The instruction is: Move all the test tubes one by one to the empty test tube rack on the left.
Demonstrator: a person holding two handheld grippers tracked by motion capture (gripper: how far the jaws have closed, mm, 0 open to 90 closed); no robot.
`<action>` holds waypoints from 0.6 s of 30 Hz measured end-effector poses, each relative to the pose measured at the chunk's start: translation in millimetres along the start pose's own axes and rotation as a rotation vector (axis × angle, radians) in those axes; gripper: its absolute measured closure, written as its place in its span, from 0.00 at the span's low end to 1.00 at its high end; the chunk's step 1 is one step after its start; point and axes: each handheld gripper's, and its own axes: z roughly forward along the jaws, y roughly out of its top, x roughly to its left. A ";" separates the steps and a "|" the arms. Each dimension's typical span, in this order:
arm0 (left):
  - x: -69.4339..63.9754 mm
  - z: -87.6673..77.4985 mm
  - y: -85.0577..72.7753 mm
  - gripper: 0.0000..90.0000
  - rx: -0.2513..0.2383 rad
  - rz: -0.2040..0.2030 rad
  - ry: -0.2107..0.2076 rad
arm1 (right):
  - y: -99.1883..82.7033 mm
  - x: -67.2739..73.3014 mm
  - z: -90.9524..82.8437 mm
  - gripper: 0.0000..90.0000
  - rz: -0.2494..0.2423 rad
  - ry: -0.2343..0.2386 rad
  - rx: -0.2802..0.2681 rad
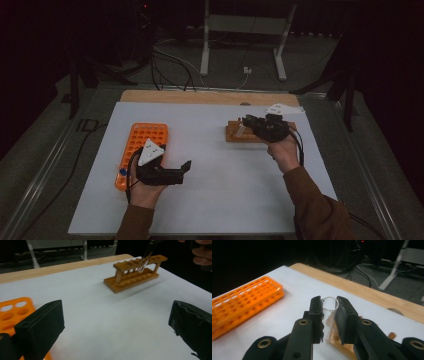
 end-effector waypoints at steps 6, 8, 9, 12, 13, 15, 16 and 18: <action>-14.6 11.3 1.3 0.06 -0.010 0.030 -0.027 | -3.4 20.1 -2.7 0.85 -0.036 0.073 0.019; -19.6 15.6 2.0 0.07 -0.010 0.042 -0.031 | -4.6 26.8 -3.4 0.85 -0.037 0.102 0.024; -21.8 18.0 2.6 0.08 -0.008 0.047 -0.035 | -5.3 30.1 -3.5 0.85 -0.036 0.114 0.026; -28.5 25.3 4.0 0.12 -0.014 0.053 -0.056 | -7.5 40.4 -3.7 0.84 -0.036 0.152 0.032; -30.6 28.1 4.4 0.14 -0.013 0.056 -0.063 | -8.4 44.0 -3.3 0.85 -0.036 0.163 0.037; -35.0 34.7 4.9 0.18 -0.005 0.064 -0.072 | -10.4 51.3 -2.0 0.84 -0.042 0.183 0.051; -37.0 38.0 5.2 0.18 -0.002 0.070 -0.071 | -11.5 55.0 -1.2 0.84 -0.047 0.193 0.056; -40.3 43.7 6.1 0.21 0.003 0.073 -0.076 | -13.3 61.9 0.7 0.84 -0.053 0.215 0.065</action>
